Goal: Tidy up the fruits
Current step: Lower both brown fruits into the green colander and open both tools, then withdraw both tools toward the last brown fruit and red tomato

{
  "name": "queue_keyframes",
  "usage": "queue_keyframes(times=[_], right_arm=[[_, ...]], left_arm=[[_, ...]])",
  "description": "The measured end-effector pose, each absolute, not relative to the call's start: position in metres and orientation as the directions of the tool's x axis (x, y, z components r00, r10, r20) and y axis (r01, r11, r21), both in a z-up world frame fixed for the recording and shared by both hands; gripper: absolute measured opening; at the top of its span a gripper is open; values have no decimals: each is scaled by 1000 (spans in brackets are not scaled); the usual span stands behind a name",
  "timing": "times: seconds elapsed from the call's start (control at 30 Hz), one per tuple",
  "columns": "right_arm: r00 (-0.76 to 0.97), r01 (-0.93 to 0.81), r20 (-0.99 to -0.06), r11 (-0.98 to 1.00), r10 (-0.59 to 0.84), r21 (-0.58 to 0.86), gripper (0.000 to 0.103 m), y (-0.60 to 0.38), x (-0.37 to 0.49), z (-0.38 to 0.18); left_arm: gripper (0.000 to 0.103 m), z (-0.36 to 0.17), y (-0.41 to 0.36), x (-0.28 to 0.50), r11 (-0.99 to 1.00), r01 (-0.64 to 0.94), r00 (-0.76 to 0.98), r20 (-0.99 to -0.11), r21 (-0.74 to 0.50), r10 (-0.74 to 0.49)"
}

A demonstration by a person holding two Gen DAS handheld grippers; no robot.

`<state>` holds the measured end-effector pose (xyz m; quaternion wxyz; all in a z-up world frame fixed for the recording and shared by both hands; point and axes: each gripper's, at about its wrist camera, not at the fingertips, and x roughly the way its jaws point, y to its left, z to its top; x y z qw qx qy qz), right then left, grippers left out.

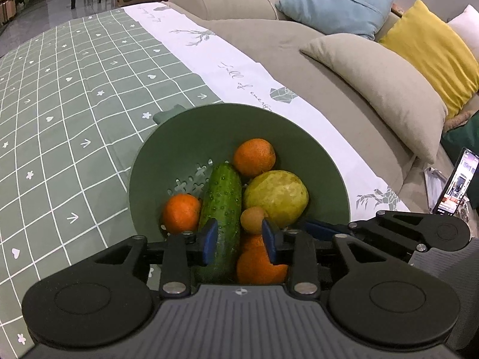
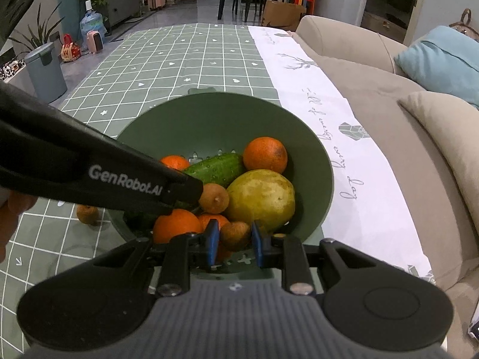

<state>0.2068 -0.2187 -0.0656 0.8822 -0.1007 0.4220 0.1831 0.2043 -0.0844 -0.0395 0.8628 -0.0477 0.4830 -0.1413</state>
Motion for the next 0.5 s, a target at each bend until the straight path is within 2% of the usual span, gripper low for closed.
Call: queue_keyframes(times=[0.17,0.23,0.5], right_arm=[[598,-405,-767,914,234,-37,23,-217,199,-55],[616,-394,-753,918,232,-40,38,-218,195,-49],[668,-345,-705,939,239,-9,47,-218,165,-25]], left_arm=[[44,-25,-77,195,955,194,525,-799,-223,-294],[46,-17,-74,188,957,193,545,-787,-219,-290],[50,4,-57,151,963,200,597,-757,-180,-266]])
